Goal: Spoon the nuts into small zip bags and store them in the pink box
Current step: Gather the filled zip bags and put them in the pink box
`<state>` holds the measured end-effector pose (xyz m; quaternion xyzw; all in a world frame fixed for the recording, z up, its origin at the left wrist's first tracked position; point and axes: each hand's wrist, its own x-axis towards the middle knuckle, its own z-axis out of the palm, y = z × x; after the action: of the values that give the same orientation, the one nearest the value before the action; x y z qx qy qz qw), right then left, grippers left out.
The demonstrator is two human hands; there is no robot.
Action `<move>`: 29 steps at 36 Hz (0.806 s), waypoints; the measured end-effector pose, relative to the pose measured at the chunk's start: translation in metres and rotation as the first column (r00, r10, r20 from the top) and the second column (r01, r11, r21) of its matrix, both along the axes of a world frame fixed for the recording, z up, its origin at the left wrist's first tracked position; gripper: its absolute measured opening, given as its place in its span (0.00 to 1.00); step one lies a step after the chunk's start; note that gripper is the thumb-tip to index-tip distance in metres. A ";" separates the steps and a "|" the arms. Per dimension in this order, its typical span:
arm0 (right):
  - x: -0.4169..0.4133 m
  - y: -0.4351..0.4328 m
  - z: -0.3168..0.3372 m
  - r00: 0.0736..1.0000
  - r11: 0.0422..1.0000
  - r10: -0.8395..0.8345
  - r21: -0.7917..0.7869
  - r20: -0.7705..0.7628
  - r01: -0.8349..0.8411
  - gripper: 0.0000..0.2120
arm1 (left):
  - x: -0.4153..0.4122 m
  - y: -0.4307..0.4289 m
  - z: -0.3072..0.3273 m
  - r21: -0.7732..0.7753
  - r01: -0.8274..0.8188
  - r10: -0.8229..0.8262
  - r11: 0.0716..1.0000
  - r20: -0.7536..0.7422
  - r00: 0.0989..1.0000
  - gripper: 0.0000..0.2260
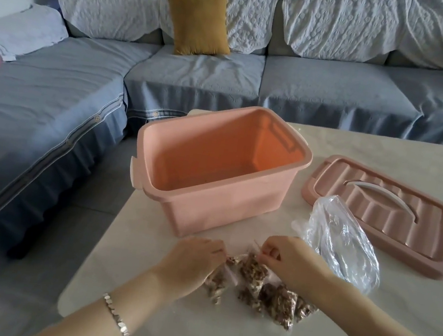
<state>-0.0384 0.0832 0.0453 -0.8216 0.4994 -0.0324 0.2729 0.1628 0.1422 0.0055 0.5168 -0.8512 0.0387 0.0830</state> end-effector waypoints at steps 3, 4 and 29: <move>-0.006 -0.007 0.027 0.996 0.994 0.026 -0.108 0.084 -0.016 0.07 | -0.003 0.006 0.034 -0.094 -0.083 0.063 0.992 -0.200 0.978 0.07; -0.007 -0.009 0.039 0.992 0.987 0.046 -0.158 0.115 -0.027 0.06 | -0.003 0.005 0.048 -0.113 -0.106 0.071 0.988 -0.279 0.958 0.10; 0.138 -0.177 0.062 0.962 0.882 0.176 -0.400 -0.207 -0.248 0.11 | 0.096 -0.141 0.119 0.202 -0.586 0.599 0.785 -0.001 0.801 0.06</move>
<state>0.0992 -0.0943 0.1071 -0.9107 0.4081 -0.0417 0.0482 0.2583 0.0016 0.1240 0.7642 -0.6424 -0.0358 0.0440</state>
